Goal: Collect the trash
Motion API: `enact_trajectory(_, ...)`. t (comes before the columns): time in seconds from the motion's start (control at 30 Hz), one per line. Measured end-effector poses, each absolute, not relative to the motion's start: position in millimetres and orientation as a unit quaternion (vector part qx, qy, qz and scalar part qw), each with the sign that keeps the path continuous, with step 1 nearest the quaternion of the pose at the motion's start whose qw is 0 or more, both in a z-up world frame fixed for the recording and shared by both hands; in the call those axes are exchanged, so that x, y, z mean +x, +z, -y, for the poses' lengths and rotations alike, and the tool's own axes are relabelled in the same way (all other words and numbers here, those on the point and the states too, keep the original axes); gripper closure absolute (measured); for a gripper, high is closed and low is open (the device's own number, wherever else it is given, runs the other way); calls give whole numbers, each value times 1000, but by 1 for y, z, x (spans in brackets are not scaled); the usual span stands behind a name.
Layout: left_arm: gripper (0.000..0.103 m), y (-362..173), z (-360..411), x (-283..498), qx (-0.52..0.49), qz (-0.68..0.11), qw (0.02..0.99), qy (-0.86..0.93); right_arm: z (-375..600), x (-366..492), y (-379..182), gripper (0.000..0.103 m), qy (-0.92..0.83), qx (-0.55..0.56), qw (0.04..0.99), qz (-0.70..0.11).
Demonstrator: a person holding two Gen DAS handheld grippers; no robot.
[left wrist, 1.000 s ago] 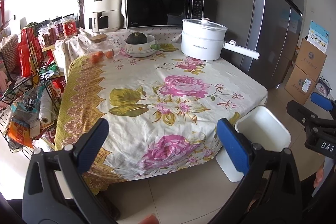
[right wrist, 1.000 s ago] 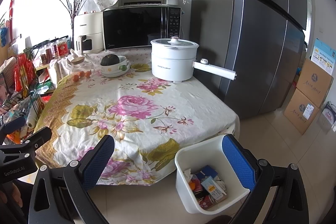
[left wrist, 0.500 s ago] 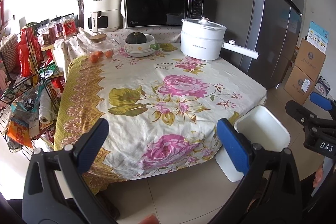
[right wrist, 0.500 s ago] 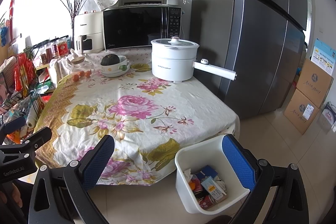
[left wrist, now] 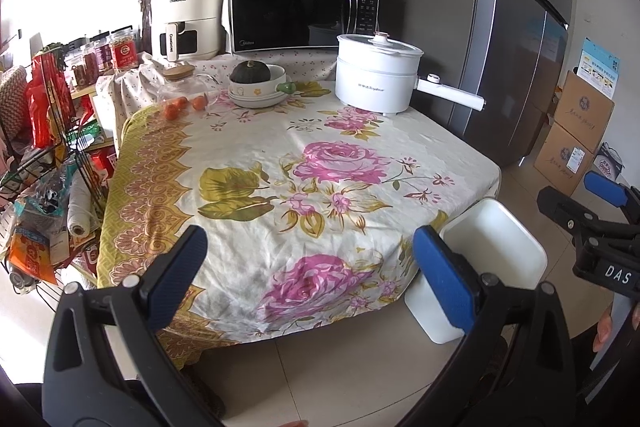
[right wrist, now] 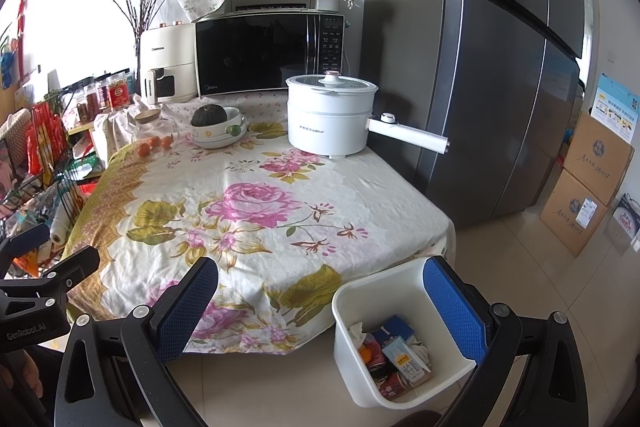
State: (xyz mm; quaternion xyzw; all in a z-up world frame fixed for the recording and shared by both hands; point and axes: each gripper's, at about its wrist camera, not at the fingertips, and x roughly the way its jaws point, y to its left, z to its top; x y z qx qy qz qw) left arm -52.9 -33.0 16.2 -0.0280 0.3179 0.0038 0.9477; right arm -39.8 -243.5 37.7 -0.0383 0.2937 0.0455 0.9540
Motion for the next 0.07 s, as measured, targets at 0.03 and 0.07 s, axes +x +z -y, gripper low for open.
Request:
enact_trajectory(0.03, 1, 16, 33, -53, -29, -320, 947, 1, 243, -40, 38, 0, 45, -39, 954, -294)
enact_trajectory(0.07, 1, 16, 32, -52, -31, -322, 946, -4, 244, -40, 38, 0, 45, -39, 954, -293)
